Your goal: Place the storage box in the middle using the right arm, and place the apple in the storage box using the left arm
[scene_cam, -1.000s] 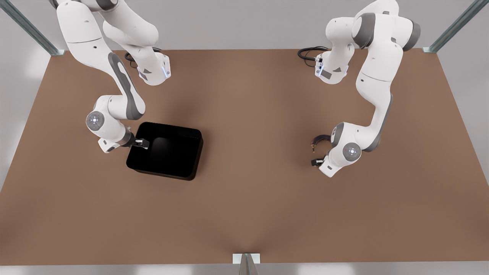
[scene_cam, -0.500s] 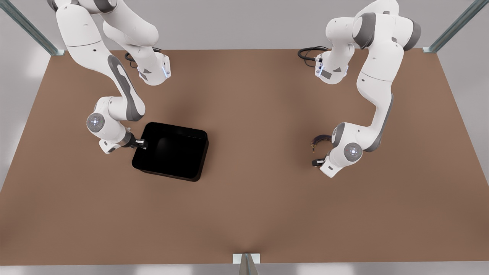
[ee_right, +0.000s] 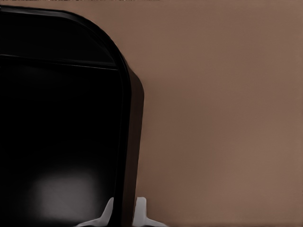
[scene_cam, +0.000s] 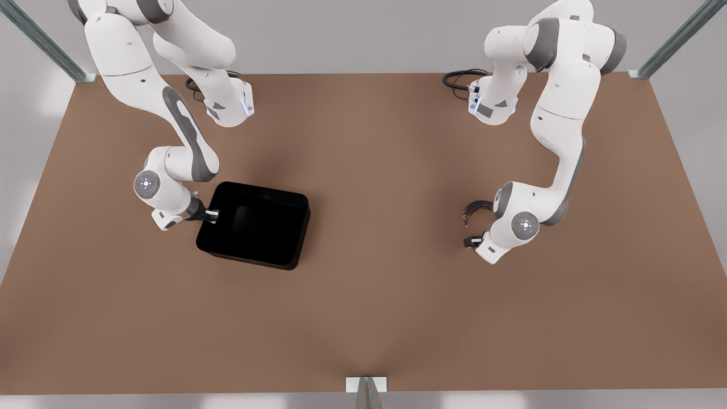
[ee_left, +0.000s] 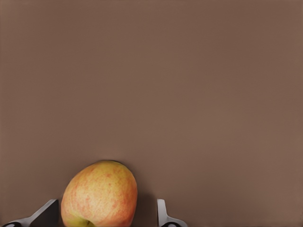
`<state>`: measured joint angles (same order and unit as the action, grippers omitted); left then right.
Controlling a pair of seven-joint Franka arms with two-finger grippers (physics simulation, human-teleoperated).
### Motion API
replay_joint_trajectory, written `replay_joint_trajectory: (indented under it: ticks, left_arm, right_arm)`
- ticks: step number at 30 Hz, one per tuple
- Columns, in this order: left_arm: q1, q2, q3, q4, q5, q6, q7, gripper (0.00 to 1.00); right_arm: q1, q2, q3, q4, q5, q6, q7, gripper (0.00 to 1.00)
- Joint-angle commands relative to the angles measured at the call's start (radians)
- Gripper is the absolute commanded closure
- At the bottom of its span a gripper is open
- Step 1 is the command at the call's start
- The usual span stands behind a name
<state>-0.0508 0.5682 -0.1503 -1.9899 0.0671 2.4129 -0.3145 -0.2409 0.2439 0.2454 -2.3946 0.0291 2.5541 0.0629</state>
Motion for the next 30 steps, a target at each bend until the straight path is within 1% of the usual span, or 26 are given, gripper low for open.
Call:
replay_joint_trajectory:
  ticks: [1,14,16,19,21,22,23,25,27,30]
  left_arm:
    - [0.0,0.001,0.0,0.003,0.0,0.0,0.0,0.01]
    - [0.003,0.006,0.0,0.025,0.002,-0.003,0.006,0.01]
    - [0.003,0.006,0.0,0.025,0.0,-0.003,0.005,0.01]
    - [0.003,0.006,0.0,0.025,0.0,-0.003,0.003,0.01]
    - [0.003,0.006,0.0,0.025,0.0,-0.005,0.003,0.01]
    - [0.003,0.004,0.0,0.025,0.0,-0.005,0.003,0.01]
    - [0.003,0.004,0.0,0.025,0.0,-0.006,0.003,0.01]
    - [0.003,0.004,0.0,0.025,0.0,-0.006,0.003,0.01]
    - [0.003,0.004,0.0,0.025,0.0,-0.006,0.003,0.01]
    - [0.003,0.004,0.0,0.025,0.0,-0.005,0.003,0.01]
  right_arm:
    - [0.0,0.0,0.0,0.0,0.0,0.0,0.0,0.79]
    - [-0.001,-0.009,0.0,0.008,-0.001,-0.003,0.0,0.79]
    - [-0.001,-0.025,0.006,0.018,-0.001,-0.011,0.005,0.79]
    - [-0.001,-0.083,0.015,0.028,0.002,-0.077,0.015,0.79]
    - [0.002,-0.089,0.052,0.057,0.005,-0.098,0.041,0.79]
    - [0.002,-0.091,0.087,0.078,0.015,-0.101,0.061,0.79]
    - [0.014,-0.077,0.115,0.135,0.015,-0.153,0.12,0.79]
    - [0.02,-0.058,0.179,0.173,0.02,-0.164,0.15,0.79]
    - [0.055,-0.031,0.209,0.218,0.02,-0.17,0.225,0.79]
    - [0.189,-0.003,0.218,0.284,0.02,-0.187,0.366,0.79]
